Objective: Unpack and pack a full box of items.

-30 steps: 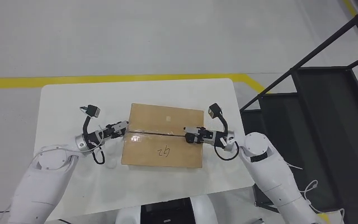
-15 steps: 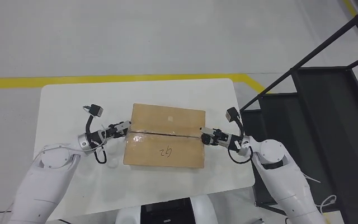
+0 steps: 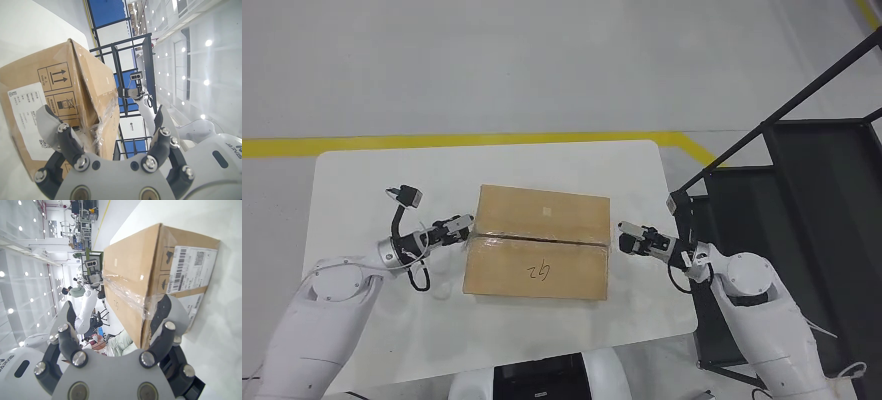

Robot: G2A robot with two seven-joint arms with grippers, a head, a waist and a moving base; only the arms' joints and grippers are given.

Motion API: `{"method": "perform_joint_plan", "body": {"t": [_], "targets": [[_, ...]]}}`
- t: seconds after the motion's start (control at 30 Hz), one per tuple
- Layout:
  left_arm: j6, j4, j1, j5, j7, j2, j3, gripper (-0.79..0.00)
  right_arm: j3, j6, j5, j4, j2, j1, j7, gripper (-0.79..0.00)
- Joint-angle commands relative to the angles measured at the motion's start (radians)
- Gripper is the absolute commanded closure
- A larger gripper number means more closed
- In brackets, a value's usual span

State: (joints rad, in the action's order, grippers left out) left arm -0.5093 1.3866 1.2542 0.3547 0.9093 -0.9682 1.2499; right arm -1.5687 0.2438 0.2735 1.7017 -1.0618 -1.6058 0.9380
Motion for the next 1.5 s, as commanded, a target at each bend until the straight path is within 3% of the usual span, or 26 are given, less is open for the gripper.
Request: {"method": "perform_joint_plan", "body": {"t": [0.0,0.47,1.03,1.1,1.33,1.47], "targets": [[-0.007,0.008,0.015,0.002,-0.011,0.004,0.023,-0.785,-0.013,0.059,0.009,0.011,0.001,0.003,0.006,-0.785],[-0.083,0.155,0.177,0.046,-0.1,0.026,0.199,-0.785,-0.042,0.457,-0.065,0.064,-0.002,0.005,-0.141,-0.785],[-0.105,0.171,0.2,0.047,-0.134,0.027,0.225,-0.785,-0.04,0.462,-0.085,0.059,-0.004,0.011,-0.179,-0.785],[-0.076,0.183,0.206,0.045,-0.14,0.026,0.218,-0.785,-0.04,0.462,-0.085,0.059,-0.004,0.011,-0.179,-0.785],[-0.069,0.213,0.213,0.067,-0.003,0.028,0.191,-0.785,-0.04,0.462,-0.085,0.059,-0.004,0.011,-0.179,-0.785],[-0.074,0.169,0.185,0.036,-0.02,0.022,0.167,-0.785,-0.04,0.462,-0.085,0.059,-0.004,0.011,-0.179,-0.785]]}}
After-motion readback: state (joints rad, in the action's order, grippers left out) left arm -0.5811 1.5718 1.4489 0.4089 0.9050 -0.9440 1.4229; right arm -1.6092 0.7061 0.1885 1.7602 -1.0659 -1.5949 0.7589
